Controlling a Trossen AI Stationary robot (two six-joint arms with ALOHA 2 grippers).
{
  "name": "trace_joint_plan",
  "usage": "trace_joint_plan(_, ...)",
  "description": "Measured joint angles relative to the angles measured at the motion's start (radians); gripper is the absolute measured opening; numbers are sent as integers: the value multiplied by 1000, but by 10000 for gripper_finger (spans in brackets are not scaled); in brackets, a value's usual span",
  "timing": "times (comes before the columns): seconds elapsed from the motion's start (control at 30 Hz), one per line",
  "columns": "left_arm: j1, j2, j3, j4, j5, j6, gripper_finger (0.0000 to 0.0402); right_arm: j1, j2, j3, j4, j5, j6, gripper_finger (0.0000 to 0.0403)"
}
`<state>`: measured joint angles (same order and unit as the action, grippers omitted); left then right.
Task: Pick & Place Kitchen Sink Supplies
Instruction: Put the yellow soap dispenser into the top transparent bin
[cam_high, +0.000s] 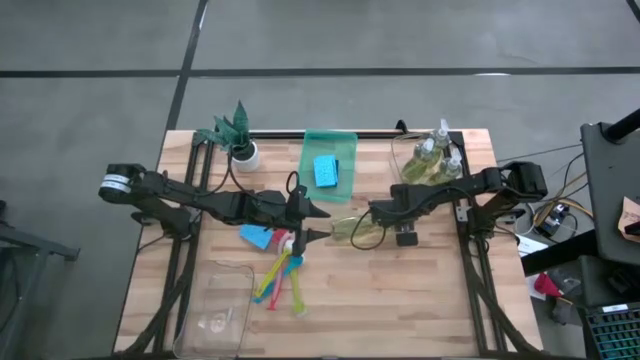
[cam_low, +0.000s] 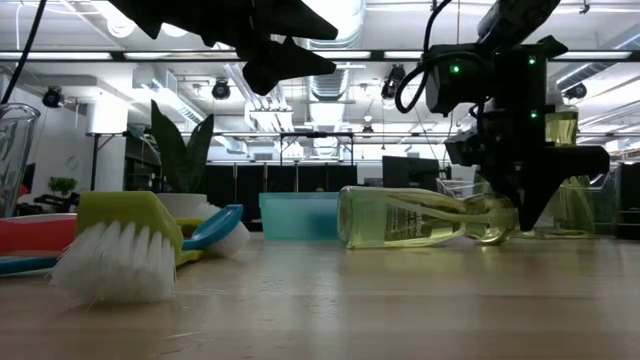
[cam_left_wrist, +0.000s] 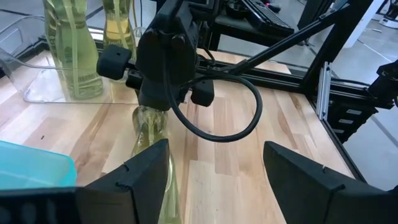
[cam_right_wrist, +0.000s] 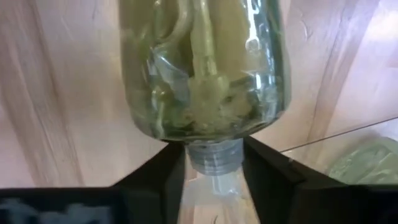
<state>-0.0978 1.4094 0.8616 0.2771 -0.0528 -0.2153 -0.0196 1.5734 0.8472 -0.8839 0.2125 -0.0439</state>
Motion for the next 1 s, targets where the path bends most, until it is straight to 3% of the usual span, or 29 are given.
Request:
trace_joint_plan(0.1, 0, 0, 0, 0, 0, 0, 252, 0, 0, 6, -3, 0, -21, 99)
trace_joint_plan(0.37, 0, 0, 0, 0, 0, -1, 252, 3, 1, 70, -57, -1, -39, 99)
trace_joint_plan(0.7, 0, 0, 0, -1, 0, -1, 252, 2, 1, 321, -396, 53, -108, 99)
trace_joint_plan(1.0, 0, 0, 0, -3, 6, -20, 252, 2, 1, 541, -589, 53, -199, 100)
